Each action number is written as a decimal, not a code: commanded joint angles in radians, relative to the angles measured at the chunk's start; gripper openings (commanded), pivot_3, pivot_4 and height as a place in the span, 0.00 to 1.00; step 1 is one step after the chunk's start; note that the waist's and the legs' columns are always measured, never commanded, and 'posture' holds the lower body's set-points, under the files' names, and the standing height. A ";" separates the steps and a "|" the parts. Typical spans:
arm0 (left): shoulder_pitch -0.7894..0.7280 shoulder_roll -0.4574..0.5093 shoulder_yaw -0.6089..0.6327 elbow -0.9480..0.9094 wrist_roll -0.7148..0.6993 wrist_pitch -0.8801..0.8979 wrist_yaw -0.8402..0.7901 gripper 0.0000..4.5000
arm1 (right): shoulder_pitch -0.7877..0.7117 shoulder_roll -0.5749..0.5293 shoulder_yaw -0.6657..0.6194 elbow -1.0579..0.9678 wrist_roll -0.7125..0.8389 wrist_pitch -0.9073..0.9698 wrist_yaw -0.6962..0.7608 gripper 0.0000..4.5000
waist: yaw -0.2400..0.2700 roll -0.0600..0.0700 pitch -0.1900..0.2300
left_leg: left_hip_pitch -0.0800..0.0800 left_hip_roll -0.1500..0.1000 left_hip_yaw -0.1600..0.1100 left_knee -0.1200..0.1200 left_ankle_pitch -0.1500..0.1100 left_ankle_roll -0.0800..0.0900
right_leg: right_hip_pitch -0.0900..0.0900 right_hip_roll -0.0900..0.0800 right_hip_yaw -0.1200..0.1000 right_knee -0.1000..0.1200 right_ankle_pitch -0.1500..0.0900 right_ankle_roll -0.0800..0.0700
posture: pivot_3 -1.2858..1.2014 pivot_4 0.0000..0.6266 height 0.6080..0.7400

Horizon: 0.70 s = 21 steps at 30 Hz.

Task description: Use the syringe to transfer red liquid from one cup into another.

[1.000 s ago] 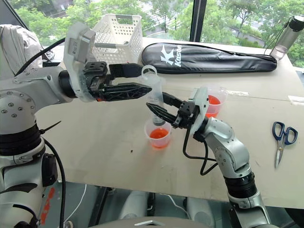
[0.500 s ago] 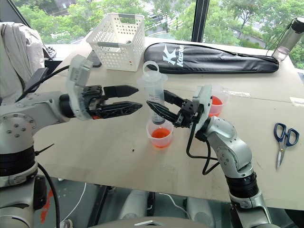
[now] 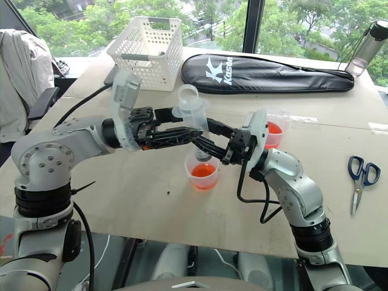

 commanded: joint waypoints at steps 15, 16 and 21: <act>0.025 -0.008 0.037 -0.009 0.026 -0.084 -0.066 0.35 | -0.030 -0.120 -0.033 -0.057 0.061 0.052 0.075 0.59 | 0.000 0.000 0.000 | 0.000 0.000 0.000 0.000 0.000 0.000 | 0.000 0.000 0.000 0.000 0.000 0.000 | 0.52 0.24 0.88; 0.026 -0.001 0.041 -0.007 0.027 -0.085 -0.073 0.34 | -0.032 -0.130 -0.036 -0.059 0.060 0.054 0.077 0.68 | 0.000 0.000 0.000 | 0.000 0.000 0.000 0.000 0.000 0.000 | 0.000 0.000 0.000 0.000 0.000 0.000 | 0.52 0.24 0.88; 0.027 0.027 0.041 0.001 0.050 -0.103 -0.096 0.33 | -0.025 -0.174 -0.056 -0.062 0.027 0.033 0.069 1.00 | 0.001 0.000 0.000 | 0.000 0.000 0.000 0.000 0.000 0.000 | 0.000 0.000 0.000 0.000 0.000 0.000 | 0.52 0.24 0.88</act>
